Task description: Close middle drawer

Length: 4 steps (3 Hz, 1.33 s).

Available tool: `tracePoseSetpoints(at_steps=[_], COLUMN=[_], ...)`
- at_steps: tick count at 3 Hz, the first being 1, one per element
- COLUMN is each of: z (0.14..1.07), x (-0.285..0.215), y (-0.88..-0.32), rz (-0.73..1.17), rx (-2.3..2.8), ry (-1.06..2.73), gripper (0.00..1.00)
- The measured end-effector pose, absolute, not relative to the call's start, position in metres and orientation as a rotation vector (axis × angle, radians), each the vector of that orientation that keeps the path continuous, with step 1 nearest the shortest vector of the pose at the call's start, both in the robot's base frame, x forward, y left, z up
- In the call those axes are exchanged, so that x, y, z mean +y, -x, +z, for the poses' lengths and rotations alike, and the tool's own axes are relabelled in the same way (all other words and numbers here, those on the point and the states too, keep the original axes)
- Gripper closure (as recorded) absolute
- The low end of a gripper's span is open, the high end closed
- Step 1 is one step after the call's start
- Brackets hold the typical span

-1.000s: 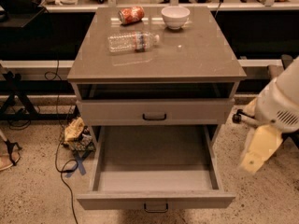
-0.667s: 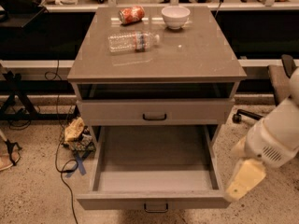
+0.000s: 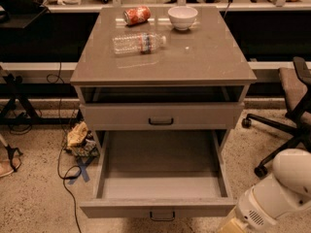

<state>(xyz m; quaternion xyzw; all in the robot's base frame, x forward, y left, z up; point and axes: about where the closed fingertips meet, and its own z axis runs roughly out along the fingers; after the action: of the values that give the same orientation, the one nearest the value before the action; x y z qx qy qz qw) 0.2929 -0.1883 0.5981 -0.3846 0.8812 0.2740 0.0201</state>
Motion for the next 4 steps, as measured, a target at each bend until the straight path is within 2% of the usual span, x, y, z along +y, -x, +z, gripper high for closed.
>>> tracePoseSetpoints(at_steps=[1, 3, 4], z=[0.595, 0.578, 0.535], x=[-0.188, -0.191, -0.204], y=[-0.293, -0.292, -0.288], rz=[0.849, 0.836, 0.832], rx=[2.732, 2.746, 2.729], ry=[1.190, 1.147, 1.065], gripper=[0.96, 1.00, 1.00])
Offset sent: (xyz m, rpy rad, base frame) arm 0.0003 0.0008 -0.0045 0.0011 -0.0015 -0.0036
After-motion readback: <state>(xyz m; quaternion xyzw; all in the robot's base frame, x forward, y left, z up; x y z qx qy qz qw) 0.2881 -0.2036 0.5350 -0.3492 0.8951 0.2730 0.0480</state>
